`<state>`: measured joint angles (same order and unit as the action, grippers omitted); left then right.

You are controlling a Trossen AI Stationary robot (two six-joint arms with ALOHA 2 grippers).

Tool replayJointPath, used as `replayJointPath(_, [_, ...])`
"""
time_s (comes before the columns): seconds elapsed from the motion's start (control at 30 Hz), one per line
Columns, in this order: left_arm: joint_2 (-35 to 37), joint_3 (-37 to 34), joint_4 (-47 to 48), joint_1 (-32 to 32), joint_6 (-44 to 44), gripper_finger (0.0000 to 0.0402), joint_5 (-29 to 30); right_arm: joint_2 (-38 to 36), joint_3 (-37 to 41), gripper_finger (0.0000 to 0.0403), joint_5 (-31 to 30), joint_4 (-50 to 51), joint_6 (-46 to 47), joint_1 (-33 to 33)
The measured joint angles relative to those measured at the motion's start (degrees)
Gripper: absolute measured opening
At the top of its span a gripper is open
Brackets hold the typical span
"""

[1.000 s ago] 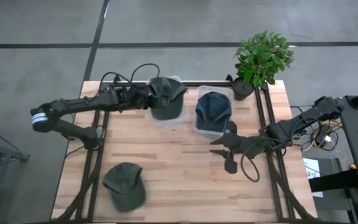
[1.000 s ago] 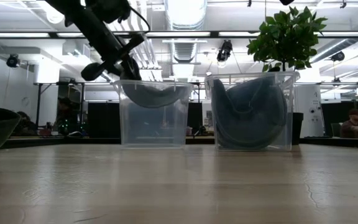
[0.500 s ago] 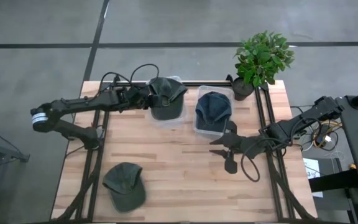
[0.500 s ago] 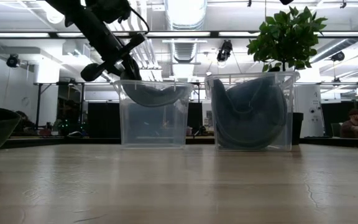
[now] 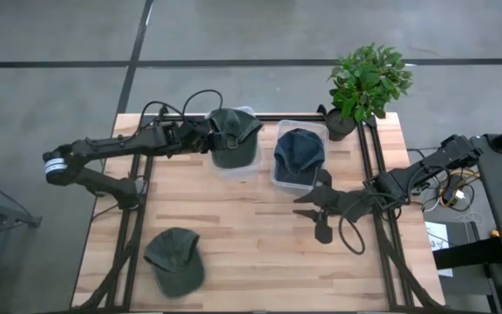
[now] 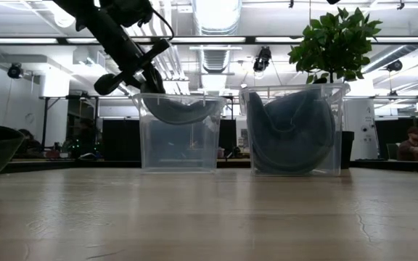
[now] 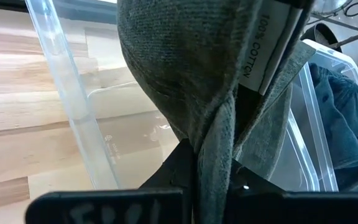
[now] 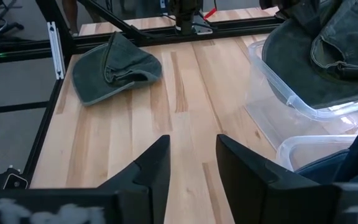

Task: Pick & Place hat
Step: Put the right green cap into the left transparent bin

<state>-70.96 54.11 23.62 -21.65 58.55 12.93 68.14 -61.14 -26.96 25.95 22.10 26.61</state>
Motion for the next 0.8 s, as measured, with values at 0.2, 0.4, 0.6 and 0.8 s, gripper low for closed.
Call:
replayJointPath(0.2, [0.00,0.00,0.00,0.02,-1.47,0.0025,-0.06,0.00,0.00,0.0124,-0.02,-0.19,0.01,0.00])
replayJointPath(0.4, [0.02,0.00,-0.09,0.02,-1.63,0.0066,-0.09,-0.01,0.00,0.0132,-0.02,-0.22,-0.02,0.00])
replayJointPath(0.6, [0.02,0.00,-1.81,0.06,-0.39,0.0119,-0.04,-0.01,0.00,0.0134,-0.02,-0.91,-0.23,-0.02])
replayJointPath(0.8, [0.07,0.00,-2.16,0.04,-2.16,0.0131,-1.21,0.00,0.00,0.0126,-0.02,-0.96,-0.23,-0.02])
